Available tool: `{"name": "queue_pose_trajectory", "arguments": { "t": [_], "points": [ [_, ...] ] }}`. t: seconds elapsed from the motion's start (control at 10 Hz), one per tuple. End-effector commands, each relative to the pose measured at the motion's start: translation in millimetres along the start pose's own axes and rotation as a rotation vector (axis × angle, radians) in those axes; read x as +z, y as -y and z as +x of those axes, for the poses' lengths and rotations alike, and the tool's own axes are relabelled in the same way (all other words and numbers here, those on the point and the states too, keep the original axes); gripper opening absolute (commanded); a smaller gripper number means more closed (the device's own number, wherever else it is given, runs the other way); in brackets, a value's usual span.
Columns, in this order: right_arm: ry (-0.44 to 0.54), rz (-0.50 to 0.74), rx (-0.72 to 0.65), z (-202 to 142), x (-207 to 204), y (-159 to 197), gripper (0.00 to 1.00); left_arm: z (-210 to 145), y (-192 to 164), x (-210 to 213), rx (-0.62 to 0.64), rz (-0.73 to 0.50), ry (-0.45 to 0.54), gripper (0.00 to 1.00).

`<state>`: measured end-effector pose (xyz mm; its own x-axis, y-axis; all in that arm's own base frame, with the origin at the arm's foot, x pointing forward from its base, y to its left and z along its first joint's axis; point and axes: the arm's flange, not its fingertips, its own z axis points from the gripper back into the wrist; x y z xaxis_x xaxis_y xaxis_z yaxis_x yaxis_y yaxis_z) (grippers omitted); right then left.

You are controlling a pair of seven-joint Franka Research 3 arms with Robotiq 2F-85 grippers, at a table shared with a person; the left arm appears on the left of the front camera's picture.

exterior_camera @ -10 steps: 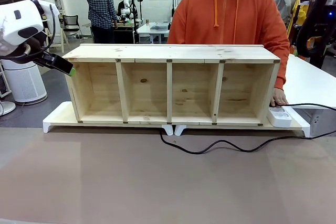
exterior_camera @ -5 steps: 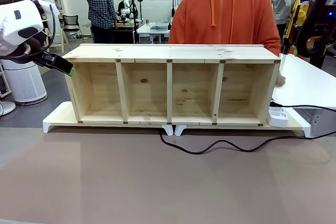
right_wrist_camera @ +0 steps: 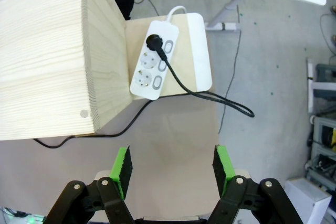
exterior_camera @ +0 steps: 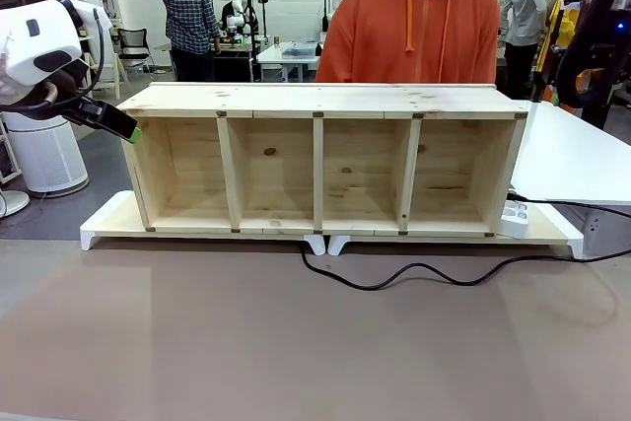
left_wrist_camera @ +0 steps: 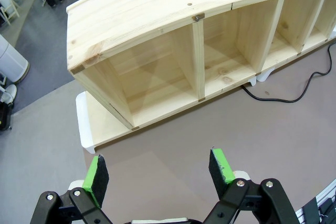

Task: Perform cable management.
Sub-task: Release the Power Cable when the human grasps it.

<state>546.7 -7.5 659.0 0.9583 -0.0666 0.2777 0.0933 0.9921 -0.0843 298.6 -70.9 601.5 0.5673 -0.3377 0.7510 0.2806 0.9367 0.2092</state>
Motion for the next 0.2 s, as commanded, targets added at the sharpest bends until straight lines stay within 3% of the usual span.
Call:
{"name": "queue_pose_trajectory", "arguments": {
  "t": [0.0, 0.1],
  "points": [
    [-0.001, 0.007, -0.003, -0.1, -0.3, 0.1, 0.8, -0.5, 0.0, -1.1, 0.011, 0.001, 0.008, 1.0],
    [-0.001, 0.007, -0.003, -0.1, -0.3, 0.1, 0.8, -0.5, 0.0, -1.1, 0.011, 0.001, 0.008, 1.0]
  ]
}}
